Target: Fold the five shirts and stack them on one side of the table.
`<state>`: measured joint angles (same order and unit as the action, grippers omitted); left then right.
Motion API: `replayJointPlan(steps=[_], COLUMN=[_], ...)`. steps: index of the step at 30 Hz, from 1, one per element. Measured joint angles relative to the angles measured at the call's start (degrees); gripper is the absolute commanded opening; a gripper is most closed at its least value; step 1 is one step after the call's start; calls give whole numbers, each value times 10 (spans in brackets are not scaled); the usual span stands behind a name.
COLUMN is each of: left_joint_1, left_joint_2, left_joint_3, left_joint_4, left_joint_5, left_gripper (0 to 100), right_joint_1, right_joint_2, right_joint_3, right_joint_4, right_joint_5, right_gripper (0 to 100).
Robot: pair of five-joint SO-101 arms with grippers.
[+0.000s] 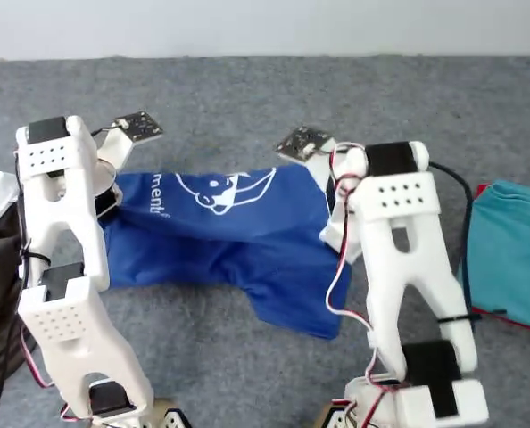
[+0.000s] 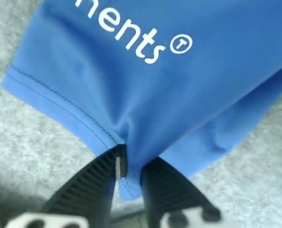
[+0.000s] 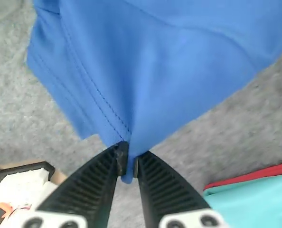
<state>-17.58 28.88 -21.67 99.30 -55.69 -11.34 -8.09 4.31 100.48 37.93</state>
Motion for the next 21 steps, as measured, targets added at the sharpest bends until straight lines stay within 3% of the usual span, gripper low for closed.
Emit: replayJointPlan(steps=[9, 21], left_joint_1=[0, -32], left_joint_2=[-59, -62], left_joint_3=[119, 127], left_joint_4=[0, 0], left_joint_5=[-12, -12], left_gripper=[19, 19], right_joint_1=[-3, -64], right_joint_2=[-54, -55], right_joint_3=[103, 123], right_joint_4=[0, 0], right_joint_5=[-1, -36], right_gripper=[12, 12])
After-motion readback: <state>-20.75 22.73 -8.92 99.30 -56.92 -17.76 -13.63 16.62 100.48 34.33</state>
